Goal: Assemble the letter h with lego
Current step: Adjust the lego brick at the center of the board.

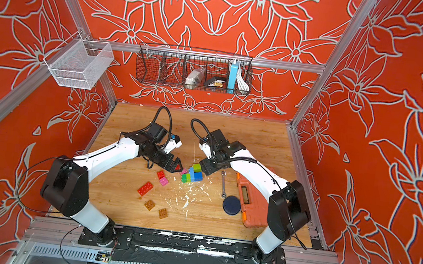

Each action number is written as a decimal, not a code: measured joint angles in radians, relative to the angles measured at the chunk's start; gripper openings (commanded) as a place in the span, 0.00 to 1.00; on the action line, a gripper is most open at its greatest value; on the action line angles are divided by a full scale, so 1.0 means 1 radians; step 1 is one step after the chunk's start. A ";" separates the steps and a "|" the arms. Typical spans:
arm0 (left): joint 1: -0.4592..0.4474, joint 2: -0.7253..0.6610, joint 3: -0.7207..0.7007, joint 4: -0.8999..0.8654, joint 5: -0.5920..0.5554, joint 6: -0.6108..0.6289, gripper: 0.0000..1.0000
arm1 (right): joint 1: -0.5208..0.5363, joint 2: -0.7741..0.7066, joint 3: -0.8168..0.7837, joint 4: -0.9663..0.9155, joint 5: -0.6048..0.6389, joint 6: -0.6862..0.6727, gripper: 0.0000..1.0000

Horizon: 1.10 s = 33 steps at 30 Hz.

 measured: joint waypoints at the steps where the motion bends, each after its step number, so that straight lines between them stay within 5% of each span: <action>1: 0.037 0.000 0.000 0.001 -0.007 -0.003 0.99 | 0.012 0.010 0.000 0.018 -0.005 -0.047 0.81; 7: 0.323 0.005 -0.007 -0.001 -0.014 -0.010 0.99 | 0.065 0.027 -0.029 0.084 -0.050 -0.365 0.79; 12: 0.451 -0.023 -0.076 -0.001 0.005 0.006 0.99 | 0.075 0.095 -0.027 0.058 -0.064 -0.521 0.76; 18: 0.497 -0.104 -0.184 -0.008 0.026 0.037 0.99 | 0.075 0.204 0.000 0.011 -0.080 -0.608 0.72; 33: 0.554 -0.130 -0.187 -0.008 0.079 0.043 0.99 | 0.076 0.271 0.076 0.018 -0.093 -0.635 0.65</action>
